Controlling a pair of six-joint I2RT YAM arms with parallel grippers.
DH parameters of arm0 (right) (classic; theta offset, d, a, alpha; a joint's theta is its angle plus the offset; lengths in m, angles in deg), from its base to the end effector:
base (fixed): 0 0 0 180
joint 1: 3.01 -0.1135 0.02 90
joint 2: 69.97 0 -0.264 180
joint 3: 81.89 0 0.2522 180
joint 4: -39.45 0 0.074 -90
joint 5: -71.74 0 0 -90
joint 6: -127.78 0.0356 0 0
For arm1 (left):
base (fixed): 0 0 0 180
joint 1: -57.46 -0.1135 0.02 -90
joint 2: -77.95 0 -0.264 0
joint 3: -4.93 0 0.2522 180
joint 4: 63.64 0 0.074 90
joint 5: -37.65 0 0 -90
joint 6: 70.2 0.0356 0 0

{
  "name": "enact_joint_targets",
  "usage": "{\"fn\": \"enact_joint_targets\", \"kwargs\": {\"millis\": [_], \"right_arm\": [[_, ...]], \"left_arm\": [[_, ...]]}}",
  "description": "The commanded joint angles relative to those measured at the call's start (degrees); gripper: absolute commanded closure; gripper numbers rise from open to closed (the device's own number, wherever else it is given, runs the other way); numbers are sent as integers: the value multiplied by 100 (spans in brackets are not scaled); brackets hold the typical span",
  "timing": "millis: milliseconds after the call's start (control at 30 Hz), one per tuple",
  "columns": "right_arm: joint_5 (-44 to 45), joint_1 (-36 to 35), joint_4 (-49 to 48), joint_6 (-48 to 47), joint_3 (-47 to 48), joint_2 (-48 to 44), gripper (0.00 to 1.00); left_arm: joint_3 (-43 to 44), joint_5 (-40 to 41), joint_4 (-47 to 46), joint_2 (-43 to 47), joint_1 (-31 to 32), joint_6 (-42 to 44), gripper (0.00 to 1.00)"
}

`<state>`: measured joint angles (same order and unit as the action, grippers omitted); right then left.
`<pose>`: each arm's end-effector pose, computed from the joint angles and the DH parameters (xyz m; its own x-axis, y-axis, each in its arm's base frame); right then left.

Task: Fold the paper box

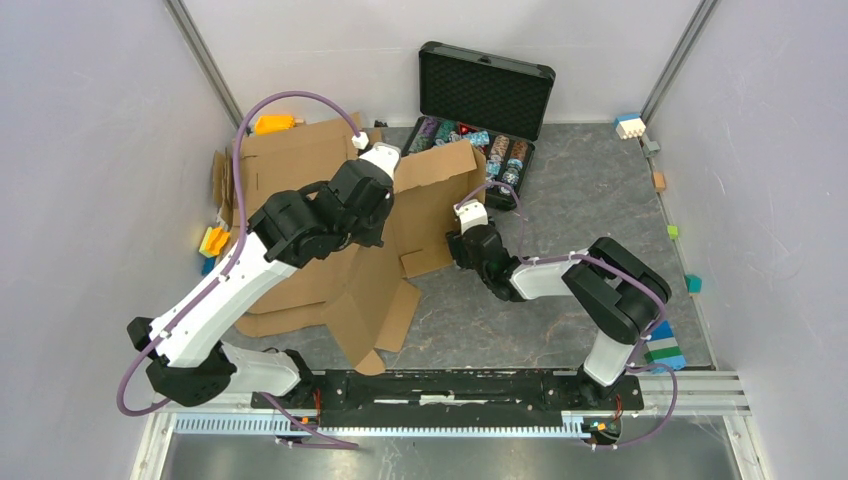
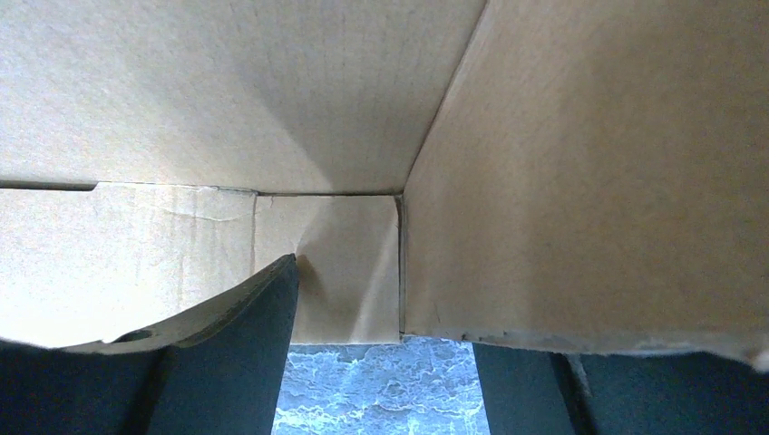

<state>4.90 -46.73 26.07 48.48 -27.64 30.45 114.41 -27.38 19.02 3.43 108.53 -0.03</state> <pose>0.2497 0.2194 0.1334 -0.4582 -0.2020 -0.8656 -0.3169 0.9470 -0.0532 0.1548 -0.1677 0.4338 -0.6159 0.2730 -0.7390 0.3378 0.9389 0.0654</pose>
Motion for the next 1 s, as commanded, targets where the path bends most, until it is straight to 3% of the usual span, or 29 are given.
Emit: {"fn": "enact_joint_targets", "kwargs": {"millis": [0,267,433,633,800,967], "right_arm": [[-228,-28,550,28,-123,-71,25],[-712,27,284,88,-102,-170,2],[-1346,170,-187,303,-155,-190,2],[-1511,178,-374,497,-76,-125,2],[-1135,165,-127,663,151,55,2],[-212,-28,497,422,231,340,2]], "left_arm": [[46,-59,32,101,-27,181,98],[-45,-176,-61,175,-27,208,98],[-93,-205,-81,163,-29,193,98],[-218,-356,-175,159,-27,173,98],[-255,-405,-210,147,-27,173,98],[-272,-440,-237,172,-27,155,98]]}}
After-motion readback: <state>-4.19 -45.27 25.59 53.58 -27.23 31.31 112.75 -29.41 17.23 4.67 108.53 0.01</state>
